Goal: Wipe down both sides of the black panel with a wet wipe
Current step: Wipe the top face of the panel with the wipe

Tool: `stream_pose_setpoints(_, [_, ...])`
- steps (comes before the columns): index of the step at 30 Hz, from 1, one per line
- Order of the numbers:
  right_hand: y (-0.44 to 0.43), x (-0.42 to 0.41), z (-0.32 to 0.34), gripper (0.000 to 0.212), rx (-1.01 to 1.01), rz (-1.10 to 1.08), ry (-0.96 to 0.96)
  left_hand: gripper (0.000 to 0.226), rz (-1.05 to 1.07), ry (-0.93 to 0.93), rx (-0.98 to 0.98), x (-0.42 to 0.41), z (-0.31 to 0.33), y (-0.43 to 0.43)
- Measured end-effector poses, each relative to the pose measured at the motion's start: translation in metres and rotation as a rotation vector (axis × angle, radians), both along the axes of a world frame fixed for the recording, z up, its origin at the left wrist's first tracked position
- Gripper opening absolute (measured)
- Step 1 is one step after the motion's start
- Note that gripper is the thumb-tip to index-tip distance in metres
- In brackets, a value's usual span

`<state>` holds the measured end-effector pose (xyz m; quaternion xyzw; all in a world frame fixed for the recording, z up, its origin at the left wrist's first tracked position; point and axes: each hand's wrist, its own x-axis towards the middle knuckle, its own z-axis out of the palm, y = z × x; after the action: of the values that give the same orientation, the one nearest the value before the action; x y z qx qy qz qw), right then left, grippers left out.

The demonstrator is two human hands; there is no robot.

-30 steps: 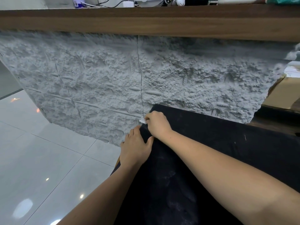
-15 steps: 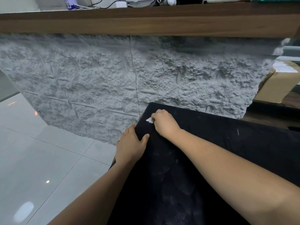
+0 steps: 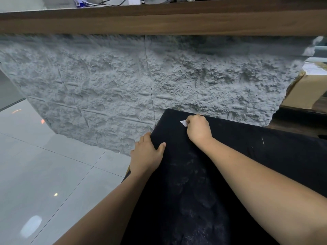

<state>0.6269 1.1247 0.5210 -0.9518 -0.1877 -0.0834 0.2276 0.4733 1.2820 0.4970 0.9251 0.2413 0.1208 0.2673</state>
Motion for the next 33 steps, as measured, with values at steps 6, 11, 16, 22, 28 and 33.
stream_pose_setpoints(6, [0.022, -0.021, -0.004, 0.031, 0.023, 0.006, -0.007, 0.082, 0.002, -0.014, -0.048, -0.001, -0.001, 0.001])
stream_pose_setpoints(11, [0.039, -0.039, -0.006, 0.029, 0.044, 0.04, 0.002, 0.077, 0.019, -0.05, -0.111, -0.004, 0.004, -0.003])
stream_pose_setpoints(16, [0.055, -0.055, -0.007, 0.028, 0.047, 0.073, -0.002, 0.065, 0.051, -0.109, -0.224, -0.006, 0.01, -0.003])
stream_pose_setpoints(22, [0.071, -0.074, -0.007, 0.024, 0.037, 0.135, -0.005, 0.057, 0.122, -0.258, -0.415, -0.006, 0.007, 0.002])
stream_pose_setpoints(28, [0.09, -0.099, -0.007, 0.019, 0.032, 0.252, -0.009, 0.048, 0.164, -0.296, -0.494, -0.007, 0.007, 0.008])
stream_pose_setpoints(33, [0.088, -0.104, -0.006, 0.014, 0.018, 0.359, -0.009, 0.046, 0.16, -0.3, -0.555, -0.008, 0.01, 0.01])
